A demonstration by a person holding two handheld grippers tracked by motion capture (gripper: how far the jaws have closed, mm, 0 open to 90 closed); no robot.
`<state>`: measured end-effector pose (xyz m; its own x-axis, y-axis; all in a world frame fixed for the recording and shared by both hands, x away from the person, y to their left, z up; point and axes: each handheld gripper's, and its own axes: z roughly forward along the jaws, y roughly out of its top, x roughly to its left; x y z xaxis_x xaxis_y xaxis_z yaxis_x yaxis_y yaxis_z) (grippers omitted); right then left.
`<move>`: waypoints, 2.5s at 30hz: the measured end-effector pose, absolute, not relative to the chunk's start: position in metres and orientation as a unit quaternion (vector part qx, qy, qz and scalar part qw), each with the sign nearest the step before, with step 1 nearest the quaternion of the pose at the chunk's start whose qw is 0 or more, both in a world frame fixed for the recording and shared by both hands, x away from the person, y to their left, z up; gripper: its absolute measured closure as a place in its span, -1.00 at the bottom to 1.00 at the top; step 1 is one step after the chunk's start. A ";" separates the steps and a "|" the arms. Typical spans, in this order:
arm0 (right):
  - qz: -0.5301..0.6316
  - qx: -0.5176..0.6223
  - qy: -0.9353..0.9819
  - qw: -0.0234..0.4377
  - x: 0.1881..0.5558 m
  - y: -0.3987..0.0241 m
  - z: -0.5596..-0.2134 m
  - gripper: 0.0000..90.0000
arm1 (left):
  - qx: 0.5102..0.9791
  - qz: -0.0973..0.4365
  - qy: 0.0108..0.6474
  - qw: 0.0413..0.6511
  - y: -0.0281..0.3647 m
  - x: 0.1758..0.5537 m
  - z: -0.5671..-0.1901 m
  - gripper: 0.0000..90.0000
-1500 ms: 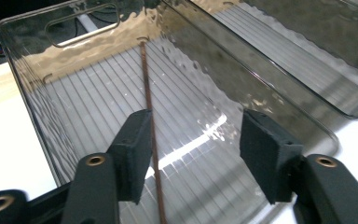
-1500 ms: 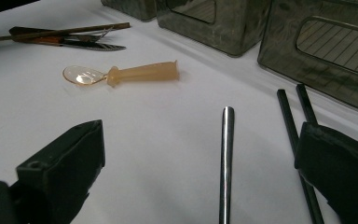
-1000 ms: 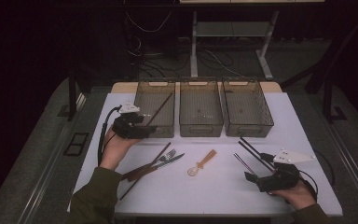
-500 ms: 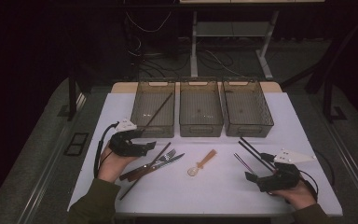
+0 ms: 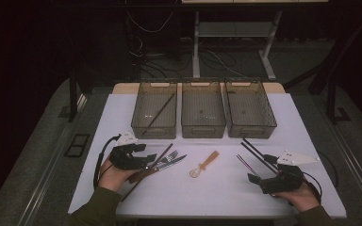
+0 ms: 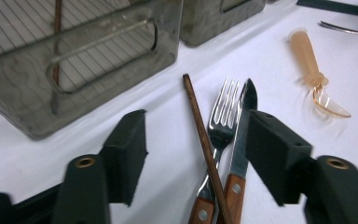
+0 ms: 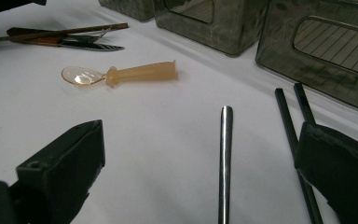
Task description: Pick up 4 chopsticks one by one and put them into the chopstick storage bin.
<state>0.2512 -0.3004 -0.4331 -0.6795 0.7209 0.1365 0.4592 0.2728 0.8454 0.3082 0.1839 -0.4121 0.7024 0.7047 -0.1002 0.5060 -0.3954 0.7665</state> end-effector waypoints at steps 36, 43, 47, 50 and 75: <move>0.470 0.373 0.787 0.141 0.252 -0.300 -0.433 -0.96 | 0.864 0.074 0.361 0.344 0.166 0.313 -0.437 0.75; 0.471 0.373 0.787 0.141 0.252 -0.300 -0.433 -0.96 | 0.866 0.074 0.358 0.341 0.166 0.314 -0.437 0.77; 0.471 0.373 0.787 0.141 0.252 -0.300 -0.433 -0.96 | 0.866 0.074 0.358 0.341 0.165 0.314 -0.437 0.77; 0.471 0.373 0.787 0.141 0.252 -0.301 -0.433 -0.96 | 0.866 0.074 0.358 0.340 0.165 0.314 -0.437 0.77; 0.471 0.373 0.787 0.141 0.252 -0.301 -0.433 -0.96 | 0.866 0.079 0.352 0.346 0.166 0.313 -0.432 0.87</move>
<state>0.2516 -0.3006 -0.4326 -0.6819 0.7199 0.1294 0.4537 0.2776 0.8468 0.3133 0.1660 -0.4321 0.7395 0.6647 -0.1064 0.5548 -0.5124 0.6554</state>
